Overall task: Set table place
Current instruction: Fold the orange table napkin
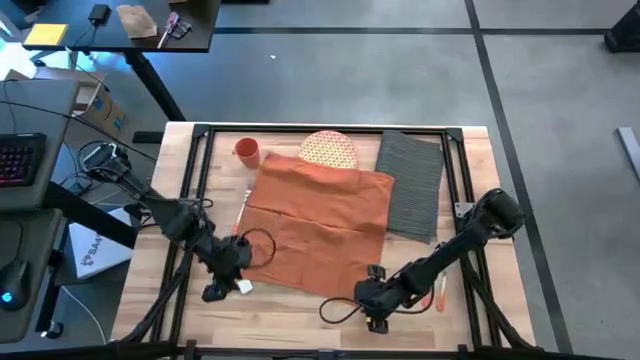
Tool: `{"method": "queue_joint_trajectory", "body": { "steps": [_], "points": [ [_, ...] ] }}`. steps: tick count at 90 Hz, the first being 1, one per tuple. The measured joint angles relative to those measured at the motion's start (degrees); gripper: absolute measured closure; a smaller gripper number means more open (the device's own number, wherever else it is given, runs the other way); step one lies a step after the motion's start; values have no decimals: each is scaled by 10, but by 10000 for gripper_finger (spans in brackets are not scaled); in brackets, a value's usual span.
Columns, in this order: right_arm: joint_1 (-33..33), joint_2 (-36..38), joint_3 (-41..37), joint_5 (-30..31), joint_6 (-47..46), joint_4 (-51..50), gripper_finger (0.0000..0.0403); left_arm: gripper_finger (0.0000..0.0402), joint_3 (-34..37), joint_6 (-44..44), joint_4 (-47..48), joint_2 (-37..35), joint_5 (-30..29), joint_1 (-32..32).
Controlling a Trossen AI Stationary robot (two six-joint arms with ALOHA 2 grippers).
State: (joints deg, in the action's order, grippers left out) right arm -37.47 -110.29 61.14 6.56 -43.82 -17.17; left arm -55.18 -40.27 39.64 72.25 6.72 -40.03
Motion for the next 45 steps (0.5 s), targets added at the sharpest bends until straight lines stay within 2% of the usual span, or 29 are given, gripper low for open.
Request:
{"method": "queue_joint_trajectory", "body": {
  "steps": [11,23,32,45],
  "points": [
    [-5,9,0,-18,-59,-64,294,285,0,-23,-27,62,-39,-43],
    [-32,30,-2,-32,-75,-92,385,290,-1,-124,-25,143,-68,-67],
    [-51,44,-4,-47,-101,-108,391,292,-1,-190,-49,195,-59,-74],
    [-71,56,-6,-50,-117,-123,400,293,-2,-202,-133,245,-42,-78]
  ]
}}
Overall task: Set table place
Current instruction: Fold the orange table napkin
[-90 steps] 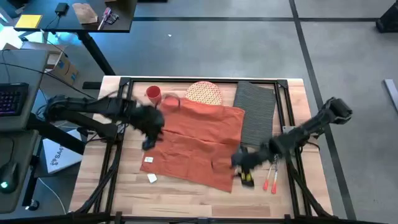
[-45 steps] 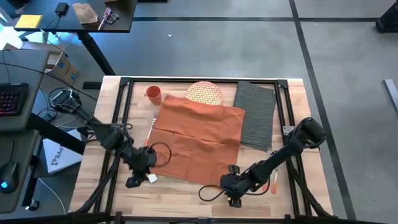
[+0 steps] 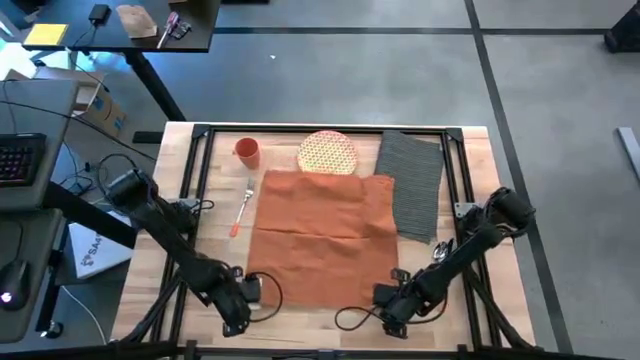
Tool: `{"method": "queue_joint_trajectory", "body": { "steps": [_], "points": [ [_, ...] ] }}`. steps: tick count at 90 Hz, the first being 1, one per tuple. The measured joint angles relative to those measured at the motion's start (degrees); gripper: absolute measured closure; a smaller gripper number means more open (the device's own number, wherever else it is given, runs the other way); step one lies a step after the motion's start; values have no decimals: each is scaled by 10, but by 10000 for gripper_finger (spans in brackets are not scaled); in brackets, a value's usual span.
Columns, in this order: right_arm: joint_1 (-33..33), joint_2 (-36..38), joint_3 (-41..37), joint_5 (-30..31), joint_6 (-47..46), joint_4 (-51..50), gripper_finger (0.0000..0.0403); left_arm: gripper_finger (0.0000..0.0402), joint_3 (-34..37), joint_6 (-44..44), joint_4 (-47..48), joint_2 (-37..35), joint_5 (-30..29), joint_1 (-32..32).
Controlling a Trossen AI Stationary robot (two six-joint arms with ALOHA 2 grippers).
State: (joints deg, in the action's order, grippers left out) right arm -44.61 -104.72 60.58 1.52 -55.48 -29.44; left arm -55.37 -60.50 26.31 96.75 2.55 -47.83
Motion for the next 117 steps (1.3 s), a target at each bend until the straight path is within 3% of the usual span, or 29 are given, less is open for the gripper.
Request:
{"method": "queue_joint_trajectory", "body": {
  "steps": [17,25,39,53,64,82,92,100,108,117],
  "points": [
    [-10,0,0,-9,3,-10,403,293,0,34,-71,26,4,0],
    [-13,0,0,-7,5,-8,403,293,0,-9,-75,31,17,2],
    [-12,0,0,-6,18,-10,403,293,-8,76,-68,26,50,17],
    [-12,0,0,-4,15,-8,403,291,-46,199,-27,27,-15,7],
    [-12,0,0,-6,14,-8,403,276,-48,210,16,34,-77,1],
    [-12,0,0,-15,13,-8,403,269,-48,201,40,82,-60,-1],
    [-12,0,0,-20,1,-8,403,286,-54,157,49,102,-49,-2],
    [-12,0,0,-20,-12,-8,403,323,-65,122,74,109,-47,-2],
    [-11,1,0,-20,-28,-8,403,380,-82,139,89,108,-50,-2],
    [-11,14,8,-38,-47,-12,403,394,-119,151,141,106,-58,-4]
  ]
}}
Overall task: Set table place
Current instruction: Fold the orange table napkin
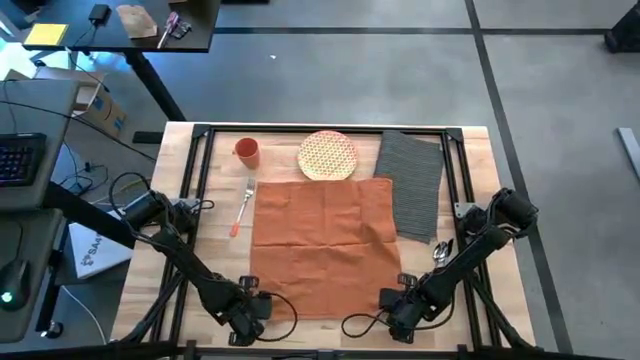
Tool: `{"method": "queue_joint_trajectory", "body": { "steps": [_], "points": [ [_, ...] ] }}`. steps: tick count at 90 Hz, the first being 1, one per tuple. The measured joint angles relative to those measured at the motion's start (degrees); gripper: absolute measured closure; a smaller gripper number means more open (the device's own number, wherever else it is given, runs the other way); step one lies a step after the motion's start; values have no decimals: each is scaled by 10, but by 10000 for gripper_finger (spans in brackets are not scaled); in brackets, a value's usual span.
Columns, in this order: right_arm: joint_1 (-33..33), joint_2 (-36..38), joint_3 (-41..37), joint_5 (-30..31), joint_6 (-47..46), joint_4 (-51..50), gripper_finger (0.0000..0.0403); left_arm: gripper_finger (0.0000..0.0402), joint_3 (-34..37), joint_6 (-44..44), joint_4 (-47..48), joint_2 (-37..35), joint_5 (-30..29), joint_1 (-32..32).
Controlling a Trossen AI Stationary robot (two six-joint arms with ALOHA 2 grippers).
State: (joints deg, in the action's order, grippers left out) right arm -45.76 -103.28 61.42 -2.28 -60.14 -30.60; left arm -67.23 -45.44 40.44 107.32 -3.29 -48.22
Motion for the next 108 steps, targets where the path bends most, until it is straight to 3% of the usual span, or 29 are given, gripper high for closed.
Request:
{"method": "queue_joint_trajectory", "body": {
  "steps": [12,20,28,40,48,56,69,84,108],
  "points": [
    [0,31,17,-59,-19,27,403,400,-72,-8,39,-29,-1,-12],
    [0,59,19,-119,-38,76,403,401,-103,-2,49,-47,42,-21],
    [-1,93,21,-142,-60,113,403,401,-127,-56,53,-78,40,-28],
    [7,151,21,-58,-81,58,403,401,-135,-164,108,-122,-103,-37],
    [36,181,21,-18,-84,-45,403,401,-133,-228,192,-147,-211,-28],
    [81,196,21,28,-71,-154,403,401,-116,-280,279,-165,-273,-3],
    [175,197,7,74,-7,-244,403,401,-58,-306,340,-171,-294,46],
    [268,197,-36,103,48,-240,403,401,18,-261,288,-168,-287,96],
    [331,197,-46,140,83,-223,403,401,56,-235,276,-166,-289,127]
  ]
}}
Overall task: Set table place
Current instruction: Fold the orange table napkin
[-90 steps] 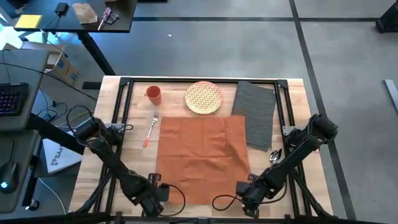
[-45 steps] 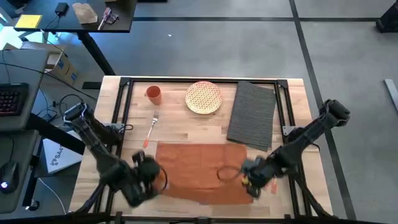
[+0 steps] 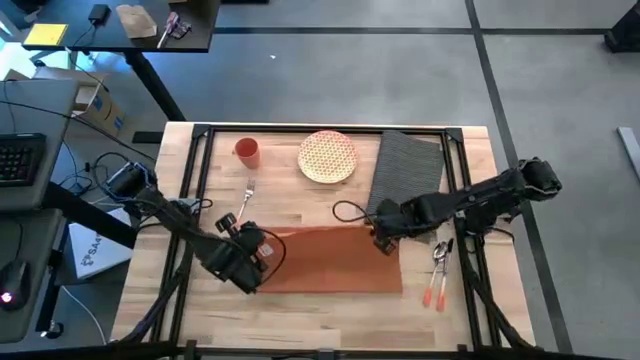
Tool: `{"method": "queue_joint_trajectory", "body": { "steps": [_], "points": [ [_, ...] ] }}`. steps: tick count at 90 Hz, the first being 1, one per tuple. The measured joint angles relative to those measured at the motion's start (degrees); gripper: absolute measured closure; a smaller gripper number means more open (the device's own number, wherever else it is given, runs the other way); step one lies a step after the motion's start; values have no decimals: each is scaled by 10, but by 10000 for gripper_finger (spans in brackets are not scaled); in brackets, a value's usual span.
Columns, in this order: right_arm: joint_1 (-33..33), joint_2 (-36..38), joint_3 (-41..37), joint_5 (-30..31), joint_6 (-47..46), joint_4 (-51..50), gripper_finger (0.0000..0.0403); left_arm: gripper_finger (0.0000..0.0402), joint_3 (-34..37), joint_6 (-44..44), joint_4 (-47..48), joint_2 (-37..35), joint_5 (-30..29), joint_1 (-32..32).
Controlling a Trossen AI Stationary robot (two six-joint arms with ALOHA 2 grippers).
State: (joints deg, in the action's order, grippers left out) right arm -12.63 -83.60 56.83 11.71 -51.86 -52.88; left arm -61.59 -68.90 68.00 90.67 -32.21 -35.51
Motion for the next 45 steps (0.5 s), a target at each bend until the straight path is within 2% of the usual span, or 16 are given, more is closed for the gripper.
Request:
{"method": "queue_joint_trajectory", "body": {
  "steps": [25,45],
  "points": [
    [10,-28,0,18,9,9,397,398,8,6,-18,12,10,-1],
    [10,-40,0,59,-14,-6,318,352,7,-3,13,9,69,0]
  ]
}}
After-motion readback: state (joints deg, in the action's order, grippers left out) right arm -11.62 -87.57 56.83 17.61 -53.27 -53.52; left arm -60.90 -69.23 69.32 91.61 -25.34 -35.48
